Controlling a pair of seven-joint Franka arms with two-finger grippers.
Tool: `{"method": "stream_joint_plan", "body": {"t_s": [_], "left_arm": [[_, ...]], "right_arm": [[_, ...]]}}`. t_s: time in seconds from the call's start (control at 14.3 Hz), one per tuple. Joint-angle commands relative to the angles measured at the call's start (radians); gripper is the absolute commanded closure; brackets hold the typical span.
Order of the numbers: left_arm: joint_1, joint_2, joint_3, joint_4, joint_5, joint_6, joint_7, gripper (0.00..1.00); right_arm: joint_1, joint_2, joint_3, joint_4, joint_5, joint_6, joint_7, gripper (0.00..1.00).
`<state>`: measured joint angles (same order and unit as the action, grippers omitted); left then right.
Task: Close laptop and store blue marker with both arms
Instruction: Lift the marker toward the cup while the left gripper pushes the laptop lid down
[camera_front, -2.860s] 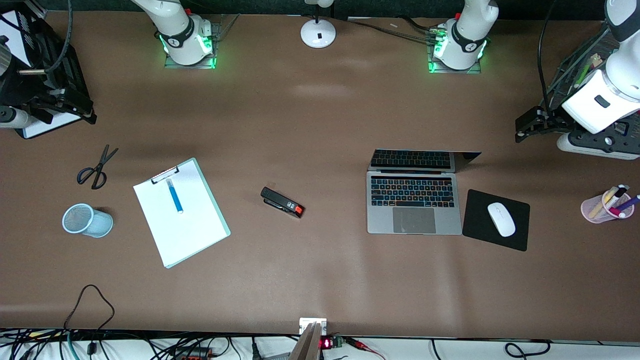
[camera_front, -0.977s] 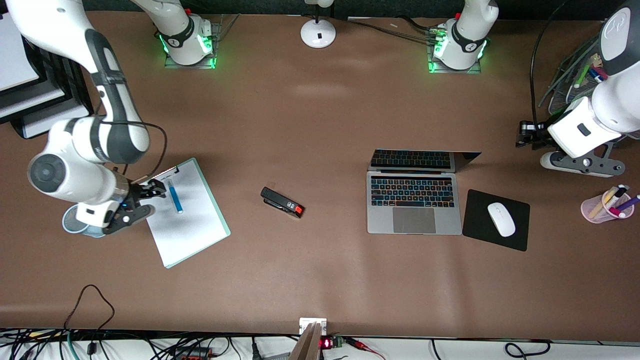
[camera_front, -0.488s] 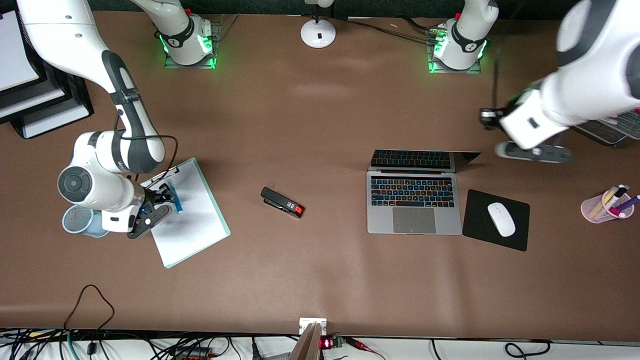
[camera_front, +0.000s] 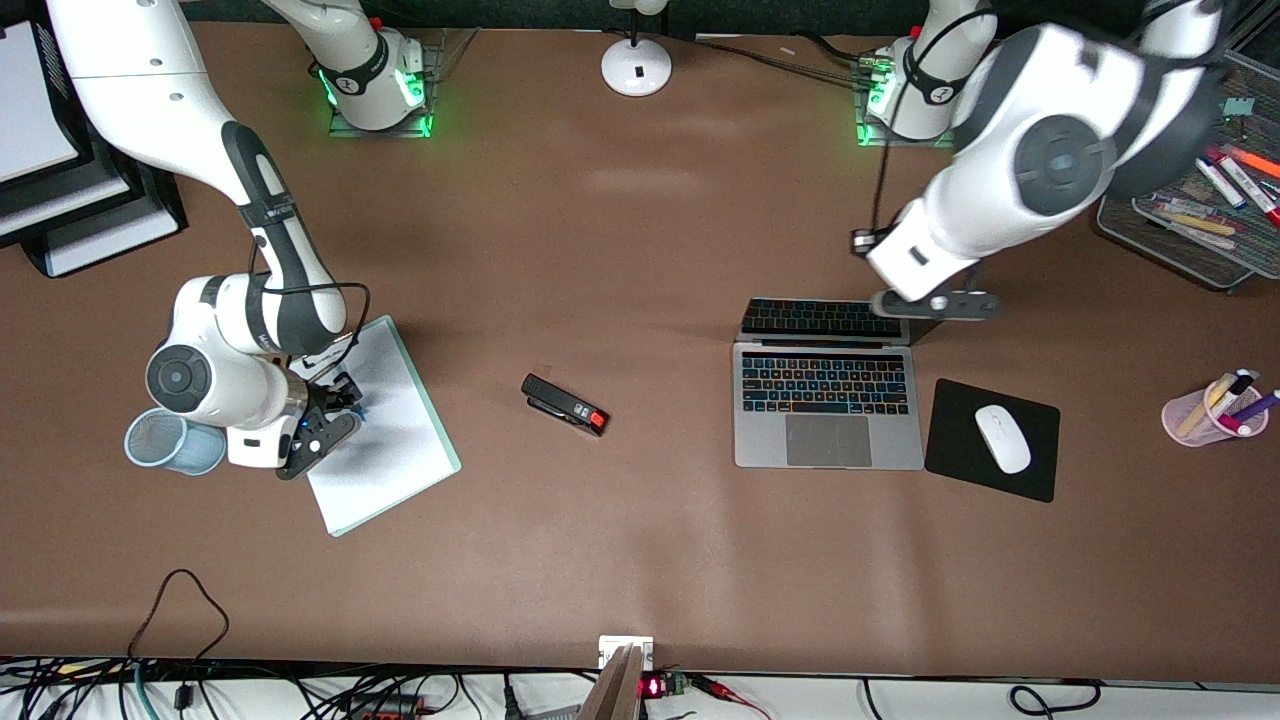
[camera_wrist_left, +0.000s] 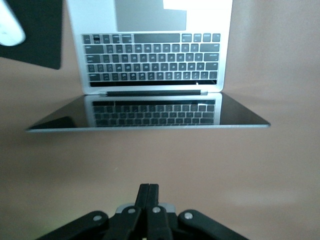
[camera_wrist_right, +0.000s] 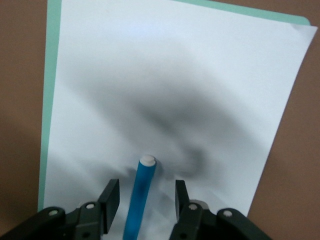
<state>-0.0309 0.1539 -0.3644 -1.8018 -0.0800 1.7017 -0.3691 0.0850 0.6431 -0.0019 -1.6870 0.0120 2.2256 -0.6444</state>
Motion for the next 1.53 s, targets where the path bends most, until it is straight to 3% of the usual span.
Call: {"method": "stream_joint_plan", "body": {"t_s": [0.0,0.35,0.63,0.77,0.98,1.33,1.47], "left_arm": [[0.017,-0.068,-0.024,-0.201,-0.018,0.177,-0.010,1.00],[0.019,-0.145,-0.065,-0.329,-0.018,0.230,-0.010,1.00],[0.029,-0.084,-0.061,-0.364,0.012,0.364,0.004,1.00],[0.061,-0.047,-0.062,-0.360,0.089,0.455,0.007,1.00],[0.078,-0.002,-0.059,-0.334,0.183,0.568,0.007,1.00],[0.146,0.136,-0.056,-0.167,0.261,0.624,0.076,1.00],[0.163,0.206,-0.057,-0.095,0.261,0.625,0.113,1.00]], "right_arm": [[0.007,0.010,0.005,0.000,0.014,0.022,-0.011,0.49],[0.015,0.036,0.005,0.000,0.014,0.057,-0.009,0.54],[0.015,0.049,0.005,0.001,0.014,0.068,-0.009,0.58],[0.015,0.053,0.005,0.001,0.014,0.071,-0.009,0.61],[0.012,0.056,0.005,0.001,0.014,0.072,-0.009,0.65],[0.009,0.053,0.005,0.007,0.016,0.069,-0.003,0.98],[0.009,0.035,0.005,0.012,0.020,0.063,0.031,1.00]]}}
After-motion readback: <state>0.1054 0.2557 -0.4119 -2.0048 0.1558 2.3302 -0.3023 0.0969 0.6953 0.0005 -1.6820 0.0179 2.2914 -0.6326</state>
